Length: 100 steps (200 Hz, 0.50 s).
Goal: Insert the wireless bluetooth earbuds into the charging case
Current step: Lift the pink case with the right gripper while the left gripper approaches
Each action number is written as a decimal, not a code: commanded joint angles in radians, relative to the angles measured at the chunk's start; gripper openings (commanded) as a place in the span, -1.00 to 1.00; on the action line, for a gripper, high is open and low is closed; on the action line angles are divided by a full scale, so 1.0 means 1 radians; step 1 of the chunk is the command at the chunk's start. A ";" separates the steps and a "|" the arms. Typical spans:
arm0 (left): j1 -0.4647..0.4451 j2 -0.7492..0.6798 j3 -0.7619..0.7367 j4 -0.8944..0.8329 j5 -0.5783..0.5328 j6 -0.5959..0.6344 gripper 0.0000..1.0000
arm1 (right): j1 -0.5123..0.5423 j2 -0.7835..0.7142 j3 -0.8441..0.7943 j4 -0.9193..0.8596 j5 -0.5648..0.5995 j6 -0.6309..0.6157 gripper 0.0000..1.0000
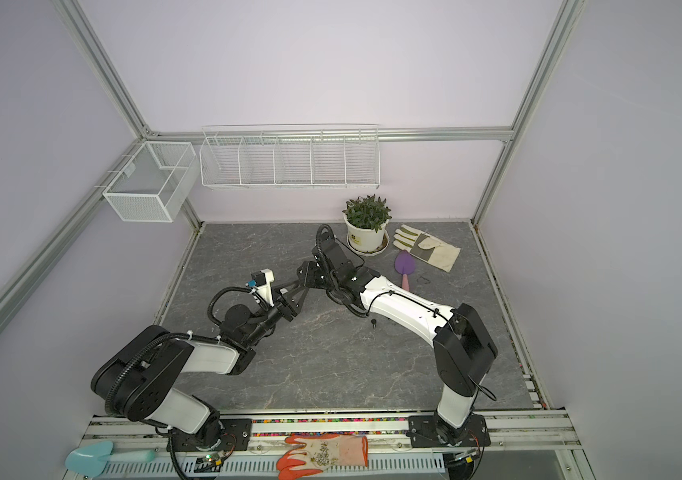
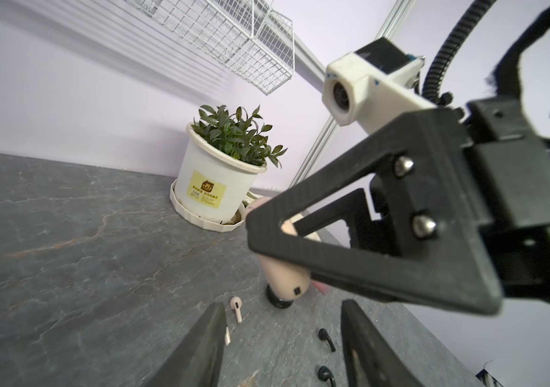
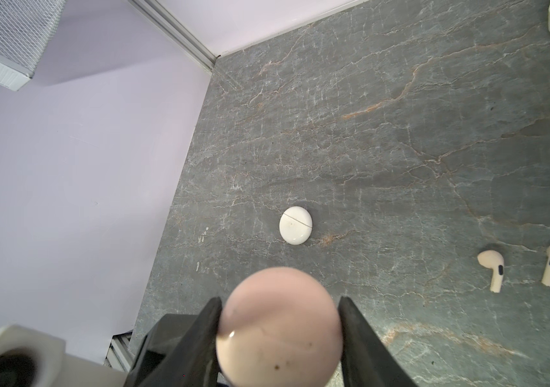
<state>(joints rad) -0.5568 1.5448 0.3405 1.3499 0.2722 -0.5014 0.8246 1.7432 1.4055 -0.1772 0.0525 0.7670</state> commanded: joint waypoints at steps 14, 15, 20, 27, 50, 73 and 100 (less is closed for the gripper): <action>0.000 0.034 0.054 0.066 0.033 -0.027 0.04 | 0.000 -0.030 -0.015 0.028 0.005 0.024 -0.23; 0.000 0.035 0.056 0.066 0.032 -0.028 0.03 | -0.001 -0.030 -0.014 0.028 0.004 0.024 -0.23; 0.000 0.042 0.064 0.066 0.036 -0.032 0.00 | -0.001 -0.030 -0.015 0.030 0.002 0.024 -0.23; 0.000 0.049 0.071 0.066 0.043 -0.036 -0.04 | 0.000 -0.031 -0.013 0.030 -0.002 0.023 -0.22; 0.000 0.052 0.082 0.065 0.046 -0.039 -0.15 | 0.000 -0.031 -0.011 0.033 -0.012 0.029 -0.24; 0.000 0.044 0.082 0.067 0.024 -0.036 -0.22 | 0.001 -0.030 -0.009 0.033 -0.019 0.029 -0.24; -0.001 0.056 0.097 0.066 0.010 -0.044 -0.33 | 0.002 -0.031 -0.014 0.039 -0.027 0.035 -0.25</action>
<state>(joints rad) -0.5568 1.5917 0.3965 1.3632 0.2909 -0.5354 0.8246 1.7428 1.4055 -0.1593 0.0437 0.7753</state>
